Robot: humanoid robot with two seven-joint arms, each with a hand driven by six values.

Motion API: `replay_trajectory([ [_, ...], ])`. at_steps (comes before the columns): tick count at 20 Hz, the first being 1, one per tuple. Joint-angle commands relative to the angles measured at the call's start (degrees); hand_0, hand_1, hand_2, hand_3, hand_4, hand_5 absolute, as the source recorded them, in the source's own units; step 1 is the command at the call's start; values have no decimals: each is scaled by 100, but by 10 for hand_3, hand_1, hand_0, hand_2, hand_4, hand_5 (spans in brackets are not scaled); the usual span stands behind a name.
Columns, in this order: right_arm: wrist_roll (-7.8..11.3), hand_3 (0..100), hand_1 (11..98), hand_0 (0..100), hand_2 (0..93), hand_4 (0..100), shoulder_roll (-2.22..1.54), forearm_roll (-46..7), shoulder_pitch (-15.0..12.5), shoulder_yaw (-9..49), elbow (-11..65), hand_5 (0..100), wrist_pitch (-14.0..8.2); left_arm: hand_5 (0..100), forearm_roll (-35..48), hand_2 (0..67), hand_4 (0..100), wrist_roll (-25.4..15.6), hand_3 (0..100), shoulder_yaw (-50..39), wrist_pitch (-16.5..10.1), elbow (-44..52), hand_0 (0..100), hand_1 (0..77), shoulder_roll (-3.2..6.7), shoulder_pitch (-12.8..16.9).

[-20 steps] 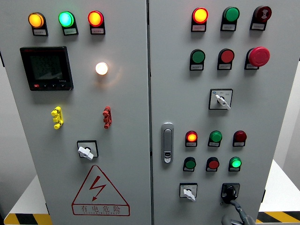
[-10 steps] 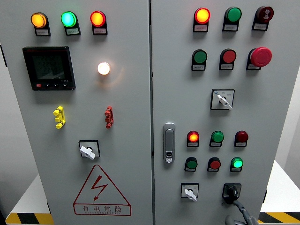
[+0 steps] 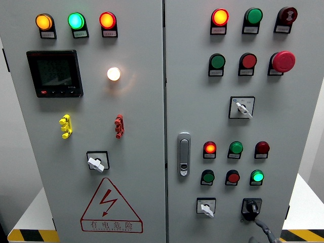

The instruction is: Trip black knob to open circuit

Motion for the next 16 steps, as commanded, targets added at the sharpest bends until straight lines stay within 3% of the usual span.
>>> replay_trajectory([
  [1,14,869,460,852,39,914,0,-9,-129,-7,133,1000,0,16,0,129,67,0,214,0,0,0,0,32,0,3],
  [3,23,735,459,854,44,722,0,-18,-225,-16,212,1000,0,16,0,129,67,0,214,0,0,0,0,32,0,3],
  [5,32,559,457,857,58,519,-9,-18,-366,-33,326,802,9,16,0,129,67,0,214,0,0,0,0,32,0,3],
  [8,32,419,464,859,76,378,-9,-35,-498,-42,458,621,9,16,0,129,67,0,214,0,0,0,0,31,0,3],
  [16,41,283,474,858,109,242,-26,-106,-928,-7,748,420,9,16,0,129,67,0,214,0,0,0,0,30,0,3],
])
